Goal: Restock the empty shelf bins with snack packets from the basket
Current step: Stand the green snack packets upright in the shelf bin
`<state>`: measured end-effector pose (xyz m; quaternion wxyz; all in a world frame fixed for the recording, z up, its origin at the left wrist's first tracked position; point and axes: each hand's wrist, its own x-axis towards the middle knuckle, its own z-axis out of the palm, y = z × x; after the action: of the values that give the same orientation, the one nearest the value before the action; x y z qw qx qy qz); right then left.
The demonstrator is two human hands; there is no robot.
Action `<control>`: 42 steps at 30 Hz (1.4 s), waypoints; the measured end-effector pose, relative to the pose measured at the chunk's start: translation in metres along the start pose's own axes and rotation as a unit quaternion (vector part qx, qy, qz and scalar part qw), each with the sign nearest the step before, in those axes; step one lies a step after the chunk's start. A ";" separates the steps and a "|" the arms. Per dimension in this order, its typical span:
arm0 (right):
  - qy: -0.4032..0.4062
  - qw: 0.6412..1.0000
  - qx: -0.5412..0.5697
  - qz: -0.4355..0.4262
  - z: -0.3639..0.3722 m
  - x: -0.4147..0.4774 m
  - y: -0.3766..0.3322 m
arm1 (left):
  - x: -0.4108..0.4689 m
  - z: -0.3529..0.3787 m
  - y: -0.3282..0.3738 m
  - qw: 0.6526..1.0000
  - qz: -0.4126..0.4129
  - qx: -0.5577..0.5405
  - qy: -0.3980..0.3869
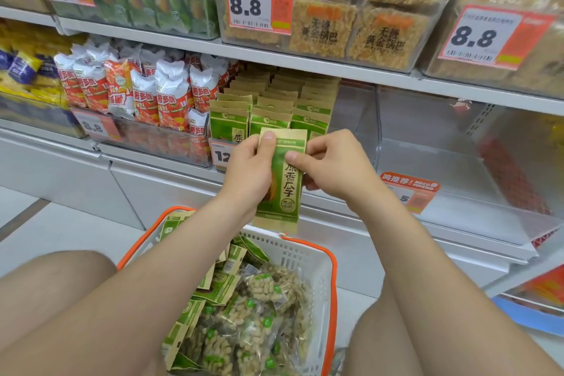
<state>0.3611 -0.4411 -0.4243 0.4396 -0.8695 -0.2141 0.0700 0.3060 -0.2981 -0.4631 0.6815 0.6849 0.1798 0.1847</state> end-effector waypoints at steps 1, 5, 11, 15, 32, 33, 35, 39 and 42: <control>0.042 0.998 -0.033 -0.024 -0.004 0.002 0.003 | 0.002 0.004 0.003 1.000 0.011 0.013 -0.009; 0.224 0.963 -0.096 -0.114 -0.021 0.007 0.009 | 0.011 0.012 0.003 0.986 0.066 0.155 0.009; 0.273 0.941 -0.101 -0.172 -0.026 0.024 0.018 | 0.015 0.003 -0.013 0.884 0.109 0.452 -0.045; 0.306 0.932 -0.093 -0.169 -0.028 0.034 0.020 | 0.008 -0.001 -0.019 0.847 0.161 0.506 -0.037; 0.079 0.985 -0.146 0.040 -0.005 0.051 0.029 | 0.013 -0.013 -0.026 0.817 0.201 0.538 -0.044; 0.078 0.984 -0.151 0.043 -0.006 0.051 0.029 | 0.013 -0.013 -0.026 0.818 0.202 0.537 -0.045; 0.069 0.982 -0.166 0.057 -0.008 0.055 0.032 | 0.013 -0.013 -0.026 0.819 0.202 0.535 -0.046; 0.049 0.980 -0.181 0.074 -0.009 0.062 0.035 | 0.013 -0.013 -0.027 0.819 0.202 0.534 -0.046; -0.004 0.982 -0.167 0.084 -0.011 0.067 0.038 | 0.013 -0.012 -0.027 0.821 0.201 0.533 -0.045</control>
<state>0.4363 -0.4396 -0.4437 0.2802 -0.9452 -0.1505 0.0733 0.3115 -0.2811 -0.4898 0.1650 0.9698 0.0780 0.1617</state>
